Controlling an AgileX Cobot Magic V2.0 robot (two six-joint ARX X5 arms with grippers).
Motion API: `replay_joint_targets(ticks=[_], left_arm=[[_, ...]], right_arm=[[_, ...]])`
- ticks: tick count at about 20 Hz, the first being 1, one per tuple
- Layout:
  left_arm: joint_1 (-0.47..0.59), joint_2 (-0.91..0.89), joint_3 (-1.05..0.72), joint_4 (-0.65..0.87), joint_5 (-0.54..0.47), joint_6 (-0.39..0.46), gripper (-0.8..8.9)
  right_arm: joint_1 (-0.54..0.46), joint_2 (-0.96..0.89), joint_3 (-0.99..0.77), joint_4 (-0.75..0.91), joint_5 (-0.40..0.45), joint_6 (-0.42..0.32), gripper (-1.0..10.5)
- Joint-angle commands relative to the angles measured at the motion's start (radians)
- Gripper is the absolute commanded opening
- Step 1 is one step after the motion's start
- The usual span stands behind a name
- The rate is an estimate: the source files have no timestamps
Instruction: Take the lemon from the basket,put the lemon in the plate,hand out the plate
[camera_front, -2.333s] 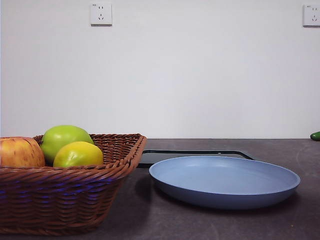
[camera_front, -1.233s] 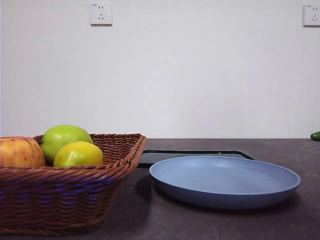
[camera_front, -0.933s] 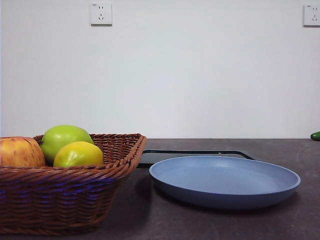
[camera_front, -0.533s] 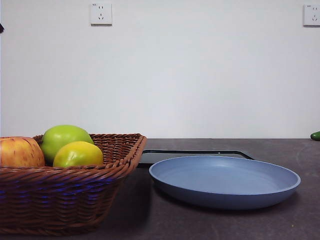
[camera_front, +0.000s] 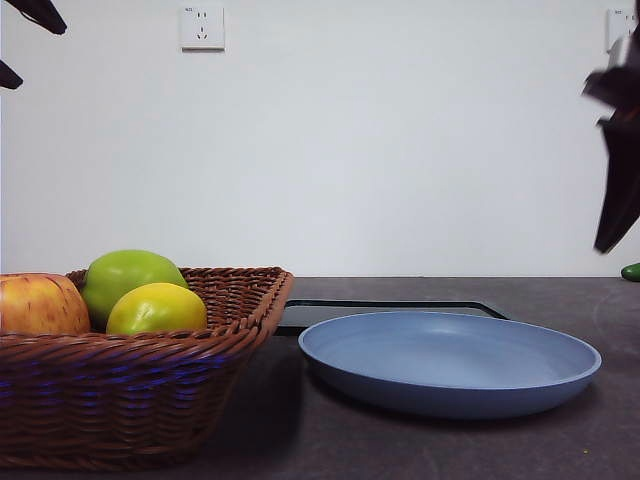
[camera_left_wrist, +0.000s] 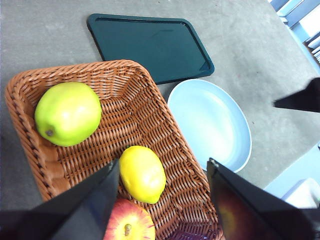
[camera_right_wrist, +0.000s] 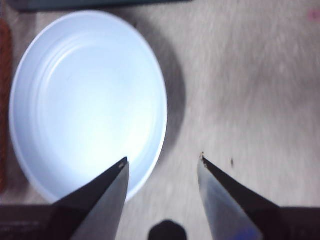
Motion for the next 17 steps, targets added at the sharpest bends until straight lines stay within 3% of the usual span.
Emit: replay_joint_targets(ticks=[1,3,8,15,17], left_arm=[[-0.011,0.006,0.017,0.012,0.003,-0.003,3.14],[-0.017,0.006,0.017,0.012,0.003,-0.004,3.14],[-0.018,0.006,0.017,0.016,0.002,-0.004,3.13],[-0.017,0.006,0.017,0.016,-0.002,-0.003,3.13],[-0.017,0.006,0.017,0.014,-0.002,-0.003,3.13]], right_arm=[[0.01,0.084,0.011,0.054,-0.005,-0.005,2.5],[0.02,0.154,0.011,0.092,-0.05,-0.002,2.4],[0.056,0.293,0.011,0.169,-0.054,0.023,2.2],[0.074,0.328,0.011,0.208,-0.053,0.034,0.2],[0.069,0.32,0.011,0.205,-0.053,0.034,0.0]])
